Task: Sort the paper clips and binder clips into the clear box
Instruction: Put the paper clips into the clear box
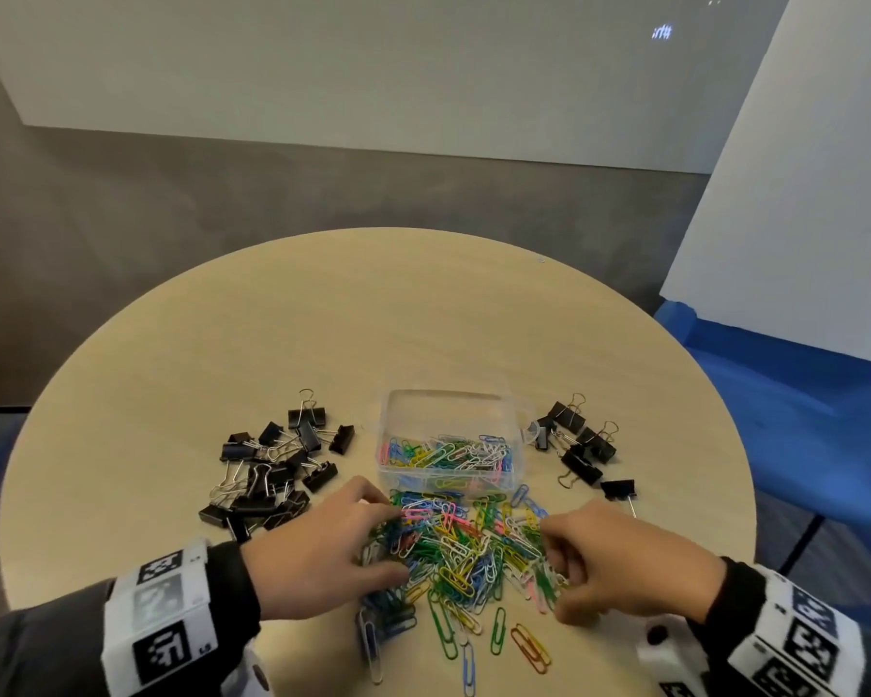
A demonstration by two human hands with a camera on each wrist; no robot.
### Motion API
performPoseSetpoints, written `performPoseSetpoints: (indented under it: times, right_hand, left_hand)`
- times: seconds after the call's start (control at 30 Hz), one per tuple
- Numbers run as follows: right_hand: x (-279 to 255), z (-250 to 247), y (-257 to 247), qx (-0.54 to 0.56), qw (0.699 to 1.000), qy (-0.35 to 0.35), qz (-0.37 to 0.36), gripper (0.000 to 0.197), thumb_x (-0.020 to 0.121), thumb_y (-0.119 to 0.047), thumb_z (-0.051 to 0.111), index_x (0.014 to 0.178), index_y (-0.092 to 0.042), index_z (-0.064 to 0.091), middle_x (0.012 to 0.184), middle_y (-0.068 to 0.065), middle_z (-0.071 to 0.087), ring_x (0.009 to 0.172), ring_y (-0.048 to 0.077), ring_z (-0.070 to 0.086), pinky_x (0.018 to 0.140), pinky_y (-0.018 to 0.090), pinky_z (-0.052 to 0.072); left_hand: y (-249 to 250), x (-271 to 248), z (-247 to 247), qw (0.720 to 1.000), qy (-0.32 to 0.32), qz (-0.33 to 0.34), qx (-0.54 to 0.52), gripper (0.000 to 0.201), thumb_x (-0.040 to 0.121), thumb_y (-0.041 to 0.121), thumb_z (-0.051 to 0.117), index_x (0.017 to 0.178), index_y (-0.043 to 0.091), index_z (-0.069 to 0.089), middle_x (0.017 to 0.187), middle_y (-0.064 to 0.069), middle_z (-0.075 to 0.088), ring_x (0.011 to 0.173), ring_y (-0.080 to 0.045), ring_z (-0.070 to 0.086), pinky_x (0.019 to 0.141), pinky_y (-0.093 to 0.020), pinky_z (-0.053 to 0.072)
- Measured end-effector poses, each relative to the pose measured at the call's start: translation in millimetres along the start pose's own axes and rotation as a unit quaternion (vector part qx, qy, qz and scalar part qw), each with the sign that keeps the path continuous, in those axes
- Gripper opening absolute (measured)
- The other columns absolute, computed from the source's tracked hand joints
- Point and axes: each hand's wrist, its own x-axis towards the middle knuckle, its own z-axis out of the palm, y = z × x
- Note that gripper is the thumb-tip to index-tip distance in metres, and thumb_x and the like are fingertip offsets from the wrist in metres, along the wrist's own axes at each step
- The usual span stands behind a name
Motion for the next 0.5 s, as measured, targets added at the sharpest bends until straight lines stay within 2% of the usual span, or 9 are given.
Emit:
performPoseSetpoints:
  times: [0.07, 0.17, 0.2, 0.27, 0.33, 0.37, 0.43, 0.5]
  right_hand:
    - [3.8, 3.0, -5.9, -0.012, 0.999, 0.038, -0.035, 0.024, 0.079, -0.029, 0.072, 0.076, -0.027, 0.049, 0.07, -0.009, 0.055, 0.061, 0.008, 0.049, 0.059, 0.021, 0.042]
    - [-1.8, -3.6, -9.3, -0.004, 0.998, 0.062, -0.025, 0.029, 0.078, -0.037, 0.075, 0.087, -0.024, 0.05, 0.082, -0.008, 0.059, 0.064, 0.006, 0.05, 0.059, 0.018, 0.041]
    - [-5.0, -5.5, -8.7, -0.004, 0.998, 0.066, -0.015, 0.039, 0.074, -0.04, 0.078, 0.095, -0.024, 0.049, 0.09, -0.008, 0.058, 0.066, 0.005, 0.048, 0.059, 0.018, 0.039]
    - [-11.2, -4.2, -10.0, -0.032, 0.998, 0.058, 0.004, 0.075, 0.064, -0.047, 0.082, 0.121, -0.025, 0.039, 0.112, -0.007, 0.048, 0.075, 0.005, 0.045, 0.061, 0.017, 0.036]
    - [-12.7, 3.7, -16.7, -0.053, 0.998, 0.037, 0.008, 0.112, 0.056, -0.051, 0.085, 0.143, -0.025, 0.018, 0.13, -0.001, 0.034, 0.091, 0.01, 0.045, 0.074, 0.017, 0.04]
    - [-11.1, 7.7, -21.1, -0.06, 0.998, 0.033, 0.002, 0.122, 0.054, -0.052, 0.086, 0.147, -0.025, 0.012, 0.134, 0.002, 0.03, 0.099, 0.013, 0.044, 0.083, 0.02, 0.042]
    - [-4.6, 13.4, -28.8, -0.071, 0.996, 0.047, -0.011, 0.124, 0.053, -0.055, 0.085, 0.148, -0.021, 0.014, 0.138, 0.003, 0.026, 0.11, 0.017, 0.043, 0.095, 0.025, 0.042]
    - [2.0, 16.4, -35.5, -0.073, 0.995, 0.066, -0.027, 0.111, 0.057, -0.056, 0.083, 0.144, -0.02, 0.024, 0.14, 0.003, 0.027, 0.115, 0.019, 0.043, 0.099, 0.029, 0.043]
  left_hand:
    - [0.2, 0.6, -0.1, 1.0, 0.003, 0.006, -0.005, 0.071, 0.086, 0.054, 0.056, 0.146, 0.025, 0.032, 0.134, 0.012, 0.034, 0.117, -0.001, 0.045, 0.099, -0.013, 0.04]
    - [-5.8, -3.0, -2.4, 1.0, 0.014, 0.007, -0.008, 0.08, 0.077, 0.05, 0.069, 0.145, 0.034, 0.029, 0.129, 0.015, 0.034, 0.112, -0.002, 0.047, 0.092, -0.012, 0.042]
    - [-8.5, -4.4, -2.2, 1.0, 0.015, 0.011, -0.014, 0.088, 0.072, 0.051, 0.074, 0.144, 0.038, 0.025, 0.129, 0.015, 0.032, 0.112, -0.003, 0.046, 0.091, -0.011, 0.041]
    - [-10.0, -6.3, 1.7, 0.999, 0.007, 0.02, -0.031, 0.107, 0.06, 0.054, 0.081, 0.144, 0.045, 0.016, 0.13, 0.014, 0.026, 0.117, -0.004, 0.04, 0.096, -0.009, 0.035]
    - [-6.1, -5.6, 9.1, 0.999, -0.007, 0.035, -0.011, 0.122, 0.052, 0.058, 0.084, 0.146, 0.047, 0.007, 0.134, 0.012, 0.019, 0.122, -0.007, 0.032, 0.104, -0.012, 0.029]
    - [-3.2, -3.6, 13.2, 0.999, -0.01, 0.046, 0.013, 0.125, 0.051, 0.059, 0.084, 0.146, 0.047, 0.004, 0.135, 0.011, 0.017, 0.122, -0.008, 0.029, 0.106, -0.015, 0.028]
    - [3.4, 1.5, 18.2, 0.996, -0.007, 0.066, 0.055, 0.124, 0.053, 0.057, 0.084, 0.147, 0.046, 0.003, 0.134, 0.01, 0.015, 0.119, -0.009, 0.027, 0.107, -0.019, 0.029]
    - [8.1, 7.7, 19.8, 0.994, 0.002, 0.076, 0.083, 0.113, 0.06, 0.053, 0.082, 0.147, 0.043, 0.011, 0.134, 0.007, 0.019, 0.118, -0.011, 0.031, 0.105, -0.021, 0.032]
